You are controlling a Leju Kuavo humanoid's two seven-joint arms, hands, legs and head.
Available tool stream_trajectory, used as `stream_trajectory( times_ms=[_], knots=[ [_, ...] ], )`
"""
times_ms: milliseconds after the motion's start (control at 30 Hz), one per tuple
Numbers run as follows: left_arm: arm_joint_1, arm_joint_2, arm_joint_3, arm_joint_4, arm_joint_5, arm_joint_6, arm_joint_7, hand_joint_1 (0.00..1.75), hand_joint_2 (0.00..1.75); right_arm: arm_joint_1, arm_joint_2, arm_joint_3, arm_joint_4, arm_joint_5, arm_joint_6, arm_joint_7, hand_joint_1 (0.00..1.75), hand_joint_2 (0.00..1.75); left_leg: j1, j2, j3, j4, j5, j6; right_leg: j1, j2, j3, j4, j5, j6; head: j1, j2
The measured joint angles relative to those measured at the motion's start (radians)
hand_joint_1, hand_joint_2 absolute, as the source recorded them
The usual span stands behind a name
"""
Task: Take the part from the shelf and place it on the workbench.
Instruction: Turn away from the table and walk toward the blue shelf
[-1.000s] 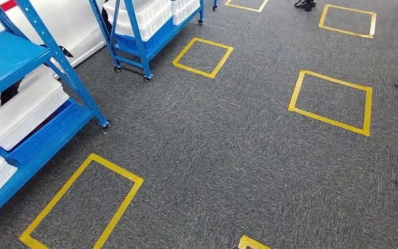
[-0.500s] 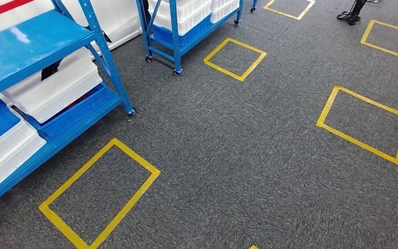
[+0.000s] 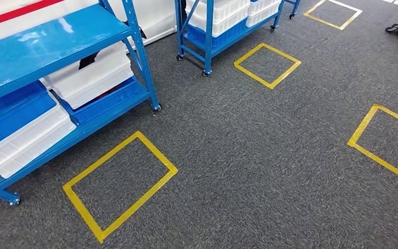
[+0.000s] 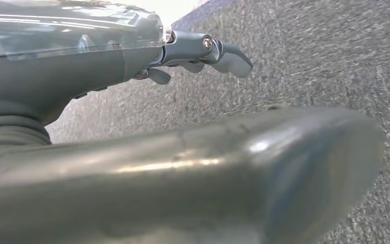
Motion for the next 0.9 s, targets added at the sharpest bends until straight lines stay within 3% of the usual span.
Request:
stream_trajectory(
  times_ms=[67, 133, 167, 200, 300, 367, 433, 467, 533, 600, 633, 667, 700, 733, 800, 833, 900],
  knots=[
    [0.000, -0.001, 0.002, -0.001, 0.018, -0.006, -0.023, 0.00, 0.00, 0.011, -0.009, 0.000, 0.000, -0.004, -0.001, -0.009, 0.00, 0.00, 0.001, 0.053, -0.044, 0.098, -0.055, -0.007, -0.001, -0.026, 0.008, -0.011, 0.002, -0.007, 0.000, 0.000],
    [-0.002, -0.001, 0.005, -0.002, 0.039, -0.016, -0.050, 0.00, 0.00, 0.022, -0.028, 0.000, 0.000, -0.005, 0.017, -0.022, 0.00, 0.00, 0.006, 0.074, -0.108, 0.226, -0.108, -0.016, 0.000, -0.056, 0.011, -0.011, -0.002, -0.008, 0.000, 0.000],
    [-0.001, -0.001, 0.007, -0.003, 0.046, -0.019, -0.060, 0.00, 0.00, 0.026, -0.040, 0.000, 0.000, -0.006, 0.026, -0.029, 0.00, 0.00, 0.010, 0.078, -0.123, 0.255, -0.111, -0.020, 0.000, -0.069, 0.012, -0.011, -0.004, -0.007, 0.000, 0.000],
    [0.001, -0.001, 0.008, -0.004, 0.051, -0.022, -0.067, 0.00, 0.00, 0.028, -0.051, 0.000, 0.000, -0.007, 0.033, -0.034, 0.00, 0.00, 0.014, 0.083, -0.117, 0.244, -0.095, -0.024, 0.000, -0.081, 0.015, -0.010, -0.007, -0.005, 0.000, 0.000],
    [0.005, 0.003, 0.015, -0.007, 0.086, -0.074, -0.111, 0.00, 0.00, 0.029, -0.078, -0.004, 0.000, -0.021, 0.052, -0.037, 0.00, 0.00, 0.018, 0.126, -0.017, 0.051, -0.004, -0.028, -0.001, -0.110, 0.025, -0.005, -0.020, 0.010, 0.000, 0.000],
    [0.006, 0.015, 0.027, -0.009, 0.129, -0.166, -0.165, 0.00, 0.00, 0.033, -0.106, -0.016, 0.000, -0.044, 0.079, -0.037, 0.00, 0.00, 0.014, 0.143, 0.020, -0.017, 0.012, -0.015, 0.003, -0.125, 0.032, -0.001, -0.029, 0.023, 0.000, 0.000],
    [0.012, 0.038, 0.042, -0.011, 0.158, -0.274, -0.207, 0.00, 0.00, 0.039, -0.137, -0.038, 0.000, -0.074, 0.106, -0.036, 0.00, 0.00, 0.010, 0.124, 0.021, -0.020, 0.009, 0.002, 0.003, -0.140, 0.039, -0.002, -0.035, 0.035, 0.000, 0.000],
    [0.017, 0.055, 0.047, -0.012, 0.163, -0.322, -0.217, 0.00, 0.00, 0.045, -0.152, -0.052, 0.000, -0.091, 0.113, -0.035, 0.00, 0.00, 0.010, 0.115, 0.023, -0.022, 0.010, 0.009, 0.000, -0.137, 0.042, 0.002, -0.041, 0.041, 0.000, 0.000],
    [0.020, 0.091, 0.053, -0.014, 0.152, -0.392, -0.211, 0.00, 0.00, 0.070, -0.175, -0.085, 0.000, -0.135, 0.103, -0.042, 0.00, 0.00, 0.012, 0.096, 0.026, -0.027, 0.012, 0.021, -0.006, -0.099, 0.023, 0.054, -0.080, 0.049, 0.000, 0.000],
    [0.016, 0.128, 0.044, -0.014, 0.110, -0.440, -0.186, 0.00, 0.00, 0.106, -0.187, -0.130, 0.000, -0.195, 0.065, -0.066, 0.00, 0.00, 0.011, 0.075, 0.026, -0.028, 0.013, 0.028, -0.007, -0.053, -0.038, 0.179, -0.145, 0.050, 0.000, 0.000],
    [0.014, 0.144, 0.034, -0.015, 0.083, -0.461, -0.174, 0.00, 0.00, 0.123, -0.190, -0.156, 0.000, -0.224, 0.042, -0.084, 0.00, 0.00, 0.010, 0.063, 0.025, -0.028, 0.012, 0.030, -0.007, -0.044, -0.073, 0.244, -0.168, 0.048, 0.000, 0.000],
    [0.011, 0.154, 0.021, -0.015, 0.056, -0.479, -0.164, 0.00, 0.00, 0.139, -0.191, -0.183, 0.000, -0.251, 0.019, -0.106, 0.00, 0.00, 0.008, 0.049, 0.026, -0.027, 0.012, 0.031, -0.006, -0.039, -0.097, 0.283, -0.173, 0.046, 0.000, 0.000],
    [0.009, 0.159, 0.006, -0.015, 0.035, -0.493, -0.160, 0.00, 0.00, 0.152, -0.192, -0.209, 0.000, -0.271, -0.003, -0.129, 0.00, 0.00, 0.006, 0.036, 0.027, -0.027, 0.011, 0.031, -0.006, -0.037, -0.105, 0.286, -0.157, 0.043, 0.000, 0.000],
    [0.007, 0.156, -0.008, -0.014, 0.019, -0.499, -0.162, 0.00, 0.00, 0.161, -0.192, -0.232, 0.000, -0.283, -0.020, -0.151, 0.00, 0.00, 0.005, 0.024, 0.029, -0.027, 0.011, 0.031, -0.005, -0.032, -0.094, 0.249, -0.123, 0.038, 0.000, 0.000],
    [0.006, 0.127, -0.034, -0.014, -0.006, -0.487, -0.189, 0.00, 0.00, 0.171, -0.190, -0.269, 0.000, -0.295, -0.043, -0.181, 0.00, 0.00, 0.001, 0.003, 0.033, -0.026, 0.009, 0.029, -0.004, 0.001, -0.041, 0.114, -0.045, 0.030, 0.000, 0.000],
    [0.006, 0.100, -0.046, -0.014, -0.017, -0.472, -0.214, 0.00, 0.00, 0.173, -0.189, -0.283, 0.000, -0.297, -0.049, -0.188, 0.00, 0.00, -0.002, -0.006, 0.033, -0.025, 0.009, 0.027, -0.004, 0.017, -0.019, 0.060, -0.021, 0.027, 0.000, 0.000],
    [0.011, 0.043, -0.071, -0.014, -0.037, -0.437, -0.271, 0.00, 0.00, 0.175, -0.187, -0.305, 0.001, -0.298, -0.056, -0.189, 0.00, 0.00, -0.004, -0.021, 0.031, -0.025, 0.008, 0.020, -0.002, 0.030, -0.001, 0.018, -0.009, 0.025, 0.000, 0.000]
  ],
)
